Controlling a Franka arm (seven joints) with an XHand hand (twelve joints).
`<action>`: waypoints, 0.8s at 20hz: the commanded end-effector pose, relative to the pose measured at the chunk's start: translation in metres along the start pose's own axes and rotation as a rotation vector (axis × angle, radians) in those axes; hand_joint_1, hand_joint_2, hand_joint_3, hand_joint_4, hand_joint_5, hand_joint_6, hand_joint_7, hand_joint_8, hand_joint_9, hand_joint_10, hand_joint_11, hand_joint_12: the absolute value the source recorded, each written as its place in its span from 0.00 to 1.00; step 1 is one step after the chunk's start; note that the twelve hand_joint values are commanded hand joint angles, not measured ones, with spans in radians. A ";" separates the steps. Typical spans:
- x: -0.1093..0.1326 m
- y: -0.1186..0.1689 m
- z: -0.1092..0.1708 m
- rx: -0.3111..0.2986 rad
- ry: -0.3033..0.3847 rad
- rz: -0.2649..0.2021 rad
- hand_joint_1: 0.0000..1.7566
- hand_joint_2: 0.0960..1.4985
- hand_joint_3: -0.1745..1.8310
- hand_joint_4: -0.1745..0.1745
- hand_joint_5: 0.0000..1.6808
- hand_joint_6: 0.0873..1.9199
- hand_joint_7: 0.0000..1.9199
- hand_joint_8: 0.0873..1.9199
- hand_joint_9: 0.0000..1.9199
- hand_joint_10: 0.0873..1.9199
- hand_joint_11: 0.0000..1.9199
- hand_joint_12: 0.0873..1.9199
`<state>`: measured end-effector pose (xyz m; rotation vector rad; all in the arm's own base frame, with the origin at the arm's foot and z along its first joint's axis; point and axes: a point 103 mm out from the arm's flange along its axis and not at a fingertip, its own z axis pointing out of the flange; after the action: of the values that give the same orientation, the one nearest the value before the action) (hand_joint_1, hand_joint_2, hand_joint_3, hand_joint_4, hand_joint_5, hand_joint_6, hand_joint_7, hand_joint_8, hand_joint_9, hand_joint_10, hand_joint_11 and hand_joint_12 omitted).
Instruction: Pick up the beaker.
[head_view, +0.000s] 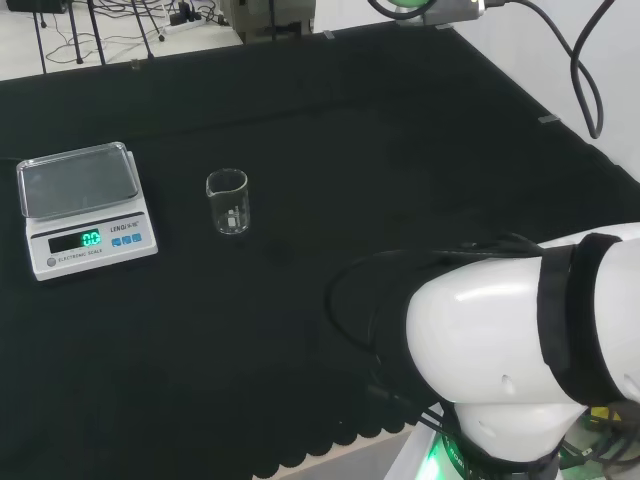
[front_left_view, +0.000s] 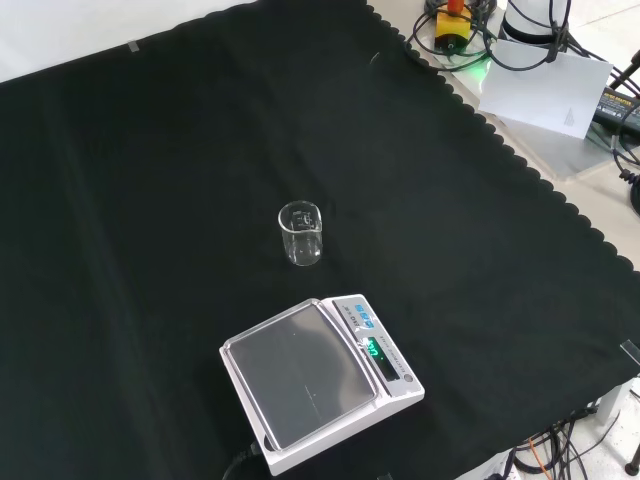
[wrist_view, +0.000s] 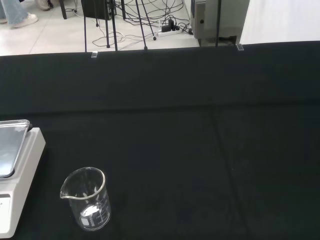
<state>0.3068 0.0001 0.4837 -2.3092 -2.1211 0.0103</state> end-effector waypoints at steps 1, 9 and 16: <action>-0.001 0.002 0.002 -0.010 -0.011 -0.001 0.37 0.56 0.01 0.59 0.01 0.00 0.02 0.38 0.05 0.44 0.01 0.65; -0.026 0.030 0.021 0.003 -0.015 -0.026 0.38 0.57 0.02 0.56 0.02 0.00 0.02 0.36 0.03 0.44 0.00 0.60; -0.004 0.066 0.067 0.079 0.025 -0.081 0.38 0.57 0.02 0.57 0.00 0.00 0.02 0.35 0.02 0.44 0.00 0.58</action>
<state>0.3357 -0.0180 0.4654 -2.2734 -2.1503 0.0208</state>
